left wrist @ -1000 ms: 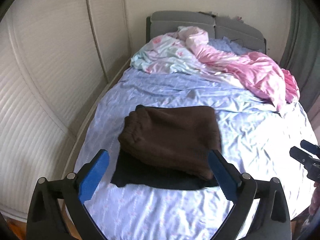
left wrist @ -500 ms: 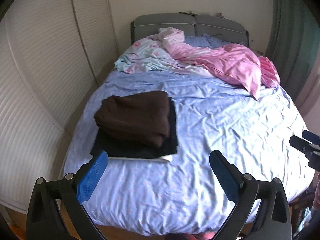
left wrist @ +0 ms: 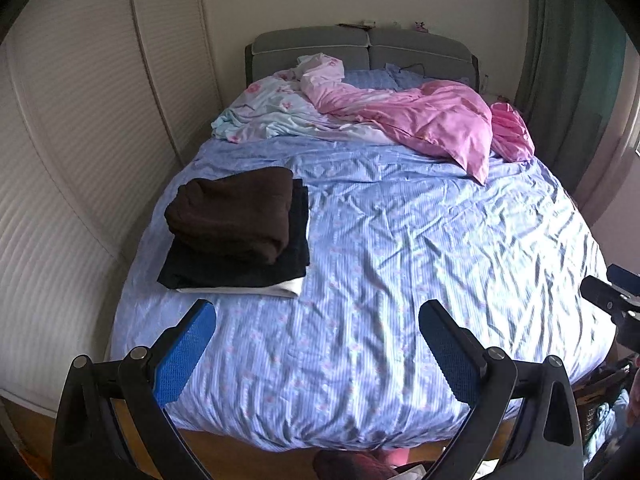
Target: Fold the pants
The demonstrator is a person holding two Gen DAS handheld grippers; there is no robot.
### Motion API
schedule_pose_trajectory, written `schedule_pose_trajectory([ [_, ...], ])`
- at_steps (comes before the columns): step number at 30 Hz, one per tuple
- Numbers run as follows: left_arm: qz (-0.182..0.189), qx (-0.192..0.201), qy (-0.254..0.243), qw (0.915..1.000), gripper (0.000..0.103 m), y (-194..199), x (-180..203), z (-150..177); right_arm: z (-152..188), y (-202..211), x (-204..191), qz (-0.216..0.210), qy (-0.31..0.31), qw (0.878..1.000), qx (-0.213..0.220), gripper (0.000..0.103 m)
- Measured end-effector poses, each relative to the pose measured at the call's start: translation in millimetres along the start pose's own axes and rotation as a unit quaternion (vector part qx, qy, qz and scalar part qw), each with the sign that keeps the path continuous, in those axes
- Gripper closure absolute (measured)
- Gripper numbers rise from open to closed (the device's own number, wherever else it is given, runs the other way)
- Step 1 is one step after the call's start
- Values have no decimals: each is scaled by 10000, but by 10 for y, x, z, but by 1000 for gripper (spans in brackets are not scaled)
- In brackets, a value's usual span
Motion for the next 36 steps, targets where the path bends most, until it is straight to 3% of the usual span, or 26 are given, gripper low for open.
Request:
schedule_pose_trajectory([
  [29,67,274,-149,9995,0,277,349,-50,106,301,255,103,-181,9996,199,20],
  [36,-76,345,-261,9990,0,293,434,-80,94,318,328,190,-248,9992,244,20],
])
Point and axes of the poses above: each gripper's, at about its wrist camera, not at the fingertips, and y roughly against the way its jaws point, x to its right, z to its underside, the point moved 5 cm from there along -y, roughly the way its jaws point, and after that the axes turned 2 degrees about z, right-handed, at the moved point
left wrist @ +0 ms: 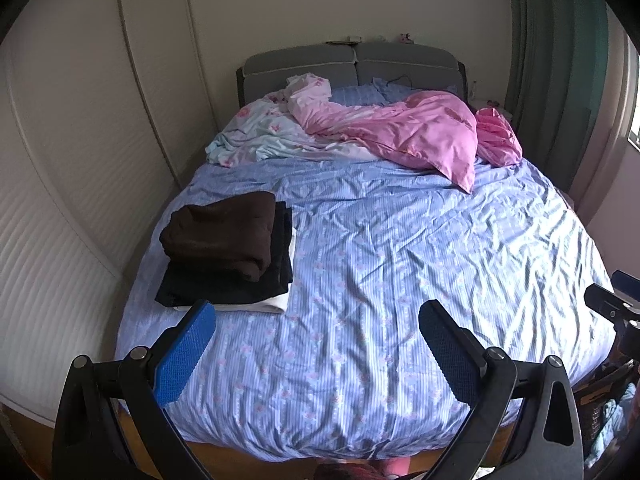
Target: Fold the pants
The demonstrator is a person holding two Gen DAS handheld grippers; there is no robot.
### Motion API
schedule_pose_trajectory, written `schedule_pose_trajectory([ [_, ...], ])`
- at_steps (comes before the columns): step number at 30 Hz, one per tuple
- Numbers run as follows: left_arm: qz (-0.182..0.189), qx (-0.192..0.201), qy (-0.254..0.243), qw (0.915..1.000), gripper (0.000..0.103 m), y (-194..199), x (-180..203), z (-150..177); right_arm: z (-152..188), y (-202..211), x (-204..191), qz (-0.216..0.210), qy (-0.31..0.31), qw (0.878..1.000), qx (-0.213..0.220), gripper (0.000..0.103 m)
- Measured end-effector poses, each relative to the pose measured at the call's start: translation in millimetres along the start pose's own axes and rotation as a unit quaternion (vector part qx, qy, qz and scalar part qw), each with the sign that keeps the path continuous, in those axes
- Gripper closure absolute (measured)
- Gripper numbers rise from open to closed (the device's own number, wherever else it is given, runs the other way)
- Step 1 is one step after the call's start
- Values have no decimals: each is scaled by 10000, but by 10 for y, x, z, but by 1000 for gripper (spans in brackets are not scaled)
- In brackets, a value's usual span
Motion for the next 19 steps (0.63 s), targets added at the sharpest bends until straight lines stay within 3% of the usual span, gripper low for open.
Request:
schedule_pose_trajectory([
  [19,63,89,-38,9999,0,-20,77,-107,14,-15,104,75,-98,9999,2,20],
])
Point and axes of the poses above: each gripper's, at about its wrist camera, not at the fingertips, and y roughly against the way its jaws point, x to its right, z to its underside, the point moved 5 cm from there along -y, roughly the way its jaws point, and after that the axes turned 2 degrees about z, right-handed, at the moved point
